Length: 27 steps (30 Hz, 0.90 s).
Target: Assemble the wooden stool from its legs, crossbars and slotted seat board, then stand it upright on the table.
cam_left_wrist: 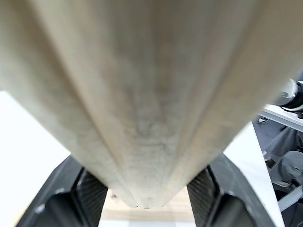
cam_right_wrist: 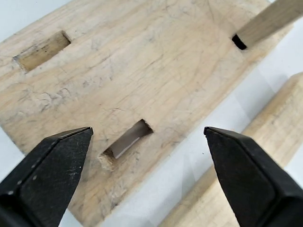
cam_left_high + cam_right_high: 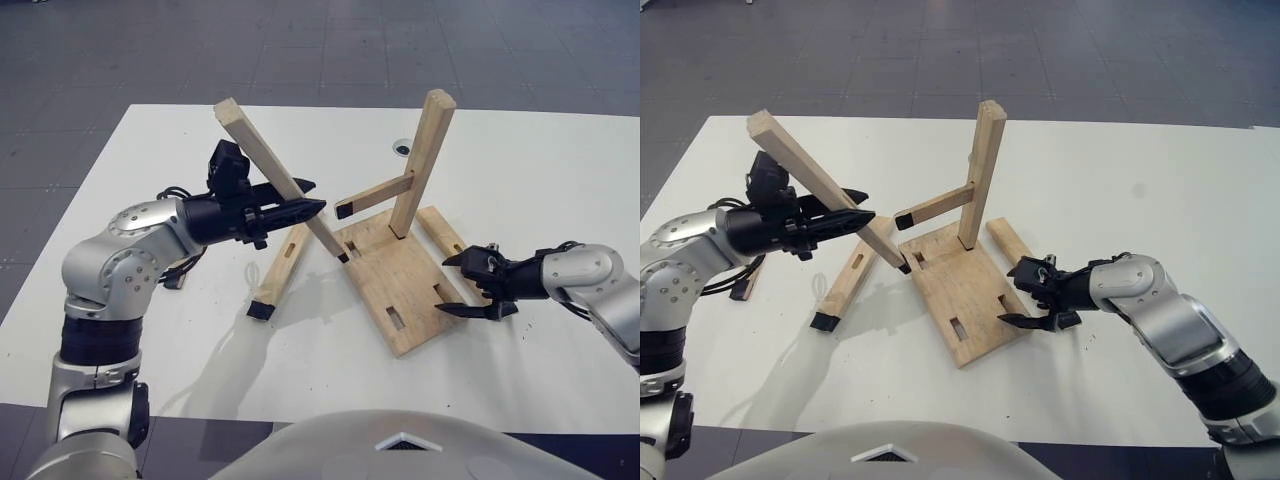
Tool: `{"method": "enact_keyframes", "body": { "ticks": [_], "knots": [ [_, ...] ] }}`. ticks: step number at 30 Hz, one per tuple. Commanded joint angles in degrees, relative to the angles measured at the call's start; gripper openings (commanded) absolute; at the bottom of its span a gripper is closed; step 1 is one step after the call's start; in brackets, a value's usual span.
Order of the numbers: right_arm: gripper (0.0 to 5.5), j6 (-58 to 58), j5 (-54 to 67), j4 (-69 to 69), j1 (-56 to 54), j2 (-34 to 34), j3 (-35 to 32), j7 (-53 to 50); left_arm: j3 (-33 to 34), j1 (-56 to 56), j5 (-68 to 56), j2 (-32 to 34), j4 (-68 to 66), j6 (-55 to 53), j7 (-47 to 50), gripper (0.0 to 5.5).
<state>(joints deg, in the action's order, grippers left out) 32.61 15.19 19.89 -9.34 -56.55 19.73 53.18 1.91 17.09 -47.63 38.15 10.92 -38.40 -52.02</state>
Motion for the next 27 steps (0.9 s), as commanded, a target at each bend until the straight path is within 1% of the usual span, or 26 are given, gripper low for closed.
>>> {"method": "enact_keyframes", "body": {
  "ticks": [1, 5, 13, 22, 27],
  "knots": [
    [4.35, 4.42, -1.0, 0.95, -2.57, 4.1, -1.67, -3.55, 0.04, 1.59, 1.83, -1.82, -1.07, 2.29, -1.55, 2.06],
    [4.35, 9.43, 0.07, 6.03, -2.61, 7.46, -2.37, -5.95, -1.19, 0.49, 4.25, -3.98, -2.43, 5.12, -3.26, 2.06],
    [4.35, 12.62, 0.65, 8.54, -3.87, 8.88, -3.27, -6.19, -3.52, 0.25, 10.4, -8.32, -10.38, 10.51, -5.51, 2.06],
    [4.35, 12.97, 0.44, 8.22, -6.14, 7.66, -3.12, -3.18, -3.13, -0.66, 12.77, -12.1, -15.33, 13.07, -5.17, 2.06],
    [4.35, 13.45, 0.66, 9.02, -6.27, 7.49, -3.3, -2.28, -3.54, 0.83, 15.35, -11.08, -19.79, 14.78, -7.26, 2.06]
  ]
}}
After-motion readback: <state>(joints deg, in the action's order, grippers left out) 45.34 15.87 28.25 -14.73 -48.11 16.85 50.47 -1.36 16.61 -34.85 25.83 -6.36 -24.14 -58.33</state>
